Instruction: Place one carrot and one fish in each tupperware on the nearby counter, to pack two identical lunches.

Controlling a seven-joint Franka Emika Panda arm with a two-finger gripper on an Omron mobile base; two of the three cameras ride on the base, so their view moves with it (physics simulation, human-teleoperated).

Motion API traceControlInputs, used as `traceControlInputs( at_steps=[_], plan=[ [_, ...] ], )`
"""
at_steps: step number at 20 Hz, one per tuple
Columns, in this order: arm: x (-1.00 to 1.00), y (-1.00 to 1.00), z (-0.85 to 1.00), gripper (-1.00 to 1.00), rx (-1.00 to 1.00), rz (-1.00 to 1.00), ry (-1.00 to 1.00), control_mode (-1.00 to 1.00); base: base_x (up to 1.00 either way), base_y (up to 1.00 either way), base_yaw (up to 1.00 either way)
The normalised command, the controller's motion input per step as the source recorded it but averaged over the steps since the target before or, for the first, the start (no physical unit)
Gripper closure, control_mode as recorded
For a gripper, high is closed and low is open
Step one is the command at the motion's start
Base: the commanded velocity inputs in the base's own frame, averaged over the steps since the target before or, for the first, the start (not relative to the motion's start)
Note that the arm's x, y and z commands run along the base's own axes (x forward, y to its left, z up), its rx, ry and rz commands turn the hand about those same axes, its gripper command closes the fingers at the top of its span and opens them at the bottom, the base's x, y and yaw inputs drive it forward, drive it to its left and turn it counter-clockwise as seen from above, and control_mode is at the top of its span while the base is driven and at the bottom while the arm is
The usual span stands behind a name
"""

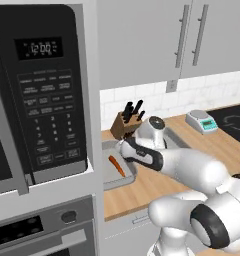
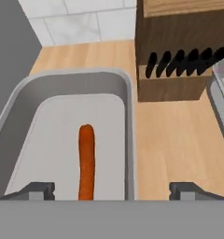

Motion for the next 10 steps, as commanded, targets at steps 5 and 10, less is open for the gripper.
traceControlInputs(
  at_steps=[5, 10],
  plan=[
    [-0.76, -0.79, 0.84, -1.00, 0.01, -0.10, 0.00, -1.00, 0.00, 0.00, 0.00],
    [-0.88, -0.57, 0.75, -1.00, -0.04, -0.05, 0.00, -1.00, 0.00, 0.00, 0.00]
  ],
)
